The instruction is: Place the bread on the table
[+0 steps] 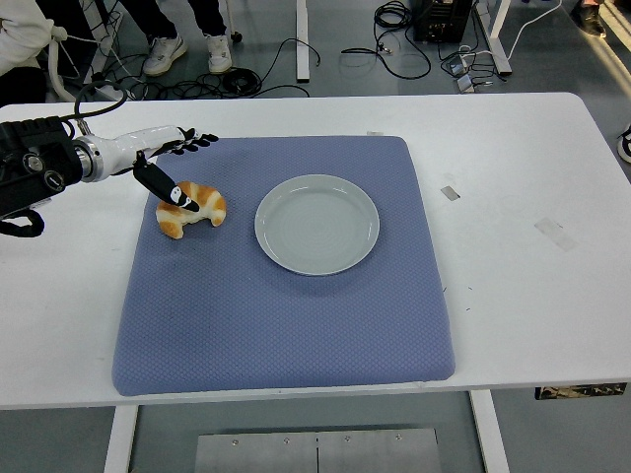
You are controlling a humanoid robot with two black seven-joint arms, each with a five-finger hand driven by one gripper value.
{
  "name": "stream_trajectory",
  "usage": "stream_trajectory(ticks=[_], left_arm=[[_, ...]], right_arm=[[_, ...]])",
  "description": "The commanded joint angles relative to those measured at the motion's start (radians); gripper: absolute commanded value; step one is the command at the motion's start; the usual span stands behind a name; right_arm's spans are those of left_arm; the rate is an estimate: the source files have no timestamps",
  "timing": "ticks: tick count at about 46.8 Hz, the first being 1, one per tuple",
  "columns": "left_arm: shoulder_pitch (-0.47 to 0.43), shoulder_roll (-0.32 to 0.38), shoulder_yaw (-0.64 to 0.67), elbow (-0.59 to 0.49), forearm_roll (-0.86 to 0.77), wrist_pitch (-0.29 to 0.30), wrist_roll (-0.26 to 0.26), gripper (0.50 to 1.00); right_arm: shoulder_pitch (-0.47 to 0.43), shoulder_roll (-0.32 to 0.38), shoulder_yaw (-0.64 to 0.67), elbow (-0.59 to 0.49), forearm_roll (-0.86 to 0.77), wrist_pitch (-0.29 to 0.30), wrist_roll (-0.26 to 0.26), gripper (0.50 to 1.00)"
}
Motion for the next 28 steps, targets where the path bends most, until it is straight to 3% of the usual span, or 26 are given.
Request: stream_trajectory(ticks=[1,21,28], left_arm=[[-0.007,0.012,-0.011,0.0,0.0,-0.001,0.001,0.981],[0.009,0.016,-0.117,0.001,-0.096,0.023,-0.003,0.981],[0.073,0.013,-0.231,0.003,-0.26,0.039,-0.01,0.981]], right_arm=[[0.0,0.0,0.0,-0.001,0.0,0.0,0.0,1.0],[0.0,0.0,0.0,-0.001,0.0,0.0,0.0,1.0],[0.0,0.0,0.0,0.001,0.0,0.0,0.0,1.0]])
